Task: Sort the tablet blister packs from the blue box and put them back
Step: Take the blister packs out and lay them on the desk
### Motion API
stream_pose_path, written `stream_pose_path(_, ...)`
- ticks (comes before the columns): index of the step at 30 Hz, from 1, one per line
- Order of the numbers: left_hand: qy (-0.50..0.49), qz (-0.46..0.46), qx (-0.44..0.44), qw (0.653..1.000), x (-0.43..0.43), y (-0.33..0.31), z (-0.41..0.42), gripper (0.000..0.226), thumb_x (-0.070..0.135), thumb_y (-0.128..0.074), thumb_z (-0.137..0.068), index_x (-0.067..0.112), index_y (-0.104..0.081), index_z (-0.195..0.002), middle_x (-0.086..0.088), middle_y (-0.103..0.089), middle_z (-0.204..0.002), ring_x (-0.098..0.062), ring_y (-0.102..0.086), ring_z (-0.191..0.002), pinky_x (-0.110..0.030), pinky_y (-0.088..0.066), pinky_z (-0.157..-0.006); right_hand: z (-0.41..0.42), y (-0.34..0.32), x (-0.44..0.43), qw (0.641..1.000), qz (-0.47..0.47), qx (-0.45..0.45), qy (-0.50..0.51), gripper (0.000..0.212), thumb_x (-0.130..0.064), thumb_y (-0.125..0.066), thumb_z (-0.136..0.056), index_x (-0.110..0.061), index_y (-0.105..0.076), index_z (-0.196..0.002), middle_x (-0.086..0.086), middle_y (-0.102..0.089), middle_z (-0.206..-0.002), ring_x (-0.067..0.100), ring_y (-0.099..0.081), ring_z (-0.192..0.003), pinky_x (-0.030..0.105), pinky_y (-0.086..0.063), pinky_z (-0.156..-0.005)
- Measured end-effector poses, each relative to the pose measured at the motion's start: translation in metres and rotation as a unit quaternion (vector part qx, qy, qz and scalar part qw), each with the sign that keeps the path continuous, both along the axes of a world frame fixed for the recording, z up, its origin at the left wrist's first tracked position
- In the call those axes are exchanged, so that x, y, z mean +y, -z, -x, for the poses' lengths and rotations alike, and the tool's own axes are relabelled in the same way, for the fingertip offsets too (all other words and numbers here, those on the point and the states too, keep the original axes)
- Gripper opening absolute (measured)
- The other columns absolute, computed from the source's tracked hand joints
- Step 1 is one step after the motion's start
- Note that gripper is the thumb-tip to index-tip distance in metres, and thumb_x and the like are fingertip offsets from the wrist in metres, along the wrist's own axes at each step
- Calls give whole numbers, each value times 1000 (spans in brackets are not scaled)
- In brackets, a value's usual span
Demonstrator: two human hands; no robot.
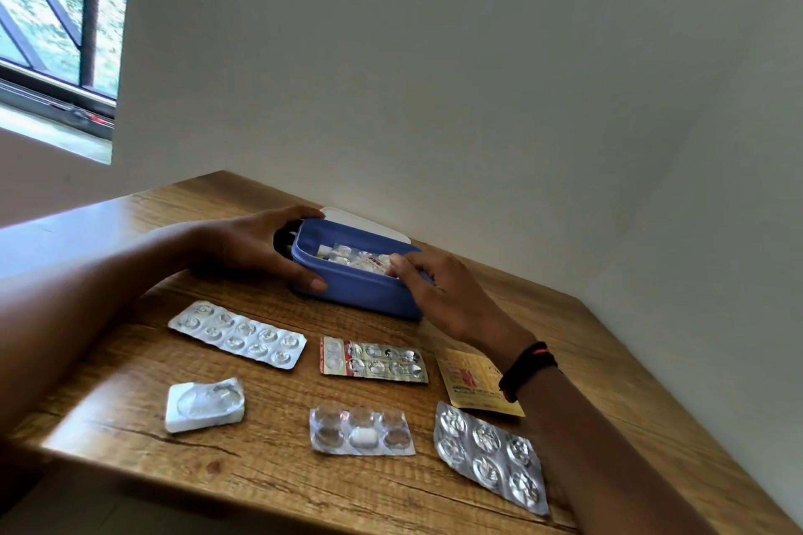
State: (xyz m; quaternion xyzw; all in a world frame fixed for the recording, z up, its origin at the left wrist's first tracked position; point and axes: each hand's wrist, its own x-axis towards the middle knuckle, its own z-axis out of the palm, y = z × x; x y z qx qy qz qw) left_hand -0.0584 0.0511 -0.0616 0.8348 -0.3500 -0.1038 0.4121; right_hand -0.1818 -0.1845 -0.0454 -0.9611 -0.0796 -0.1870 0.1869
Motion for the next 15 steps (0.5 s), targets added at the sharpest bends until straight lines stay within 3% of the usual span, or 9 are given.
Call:
stream_pose_path(3, -1, 0, -1, 1000, 0, -1, 1, 129, 63, -84, -37, 30, -28, -148, 7, -46, -144, -16, -47, -128, -45, -42, -109, 0, 0, -2, 997, -82, 1, -5, 38, -49, -43, -97, -27, -72, -85, -14, -69, -93, -2, -59, -90, 23, -45, -76)
stream_pose_path(5, -2, -4, -4, 1000, 0, -1, 1, 127, 63, -83, -38, 31, -27, -148, 7, -45, -144, -16, -47, -128, -45, -41, -109, 0, 1, -1, 995, -101, -6, -13, 34, -50, -45, -96, -32, -72, -84, -22, -67, -91, -10, -58, -90, 20, -44, -78)
stream_pose_path(7, -2, -5, -6, 1000, -1, -1, 0, 127, 63, -83, -39, 30, -27, -148, 7, -46, -144, -16, -47, -128, -46, -41, -109, 0, 3, 1, 997, -71, -16, -8, 35, -49, -45, -96, -28, -73, -100, -17, -69, -104, -3, -59, -98, 35, -48, -90)
stream_pose_path(9, -2, -4, -4, 1000, -1, -1, -1, 124, 60, -84, -41, 30, -28, -147, 6, -46, -143, -16, -48, -127, -45, -42, -108, 0, 5, 5, 1000, -7, -23, 6, 40, -52, -38, -98, -30, -67, -116, -13, -67, -113, 10, -57, -110, 52, -39, -101)
stream_pose_path(11, -3, -5, -2, 1000, -1, 0, -2, 122, 59, -85, -43, 30, -28, -147, 6, -46, -143, -17, -48, -127, -46, -42, -108, 1, 6, 10, 999, 44, -19, 18, 55, -64, -21, -95, -37, -63, -120, -24, -60, -93, 11, -53, -110, 61, -22, -110)
stream_pose_path(13, -4, -7, -2, 1000, -1, 0, -2, 124, 60, -84, -42, 31, -27, -147, 6, -46, -144, -18, -47, -127, -46, -42, -108, 1, 6, 13, 998, 62, -3, 32, 74, -77, -5, -83, -42, -66, -108, -25, -50, -75, 7, -49, -105, 64, 1, -112)
stream_pose_path(15, -5, -6, -2, 1000, -2, 0, -3, 121, 58, -85, -44, 32, -27, -147, 5, -46, -144, -17, -48, -127, -45, -42, -108, -3, 5, 16, 997, 52, 11, 51, 79, -82, 0, -78, -36, -63, -66, -17, -50, -67, 0, -49, -90, 67, 11, -111)
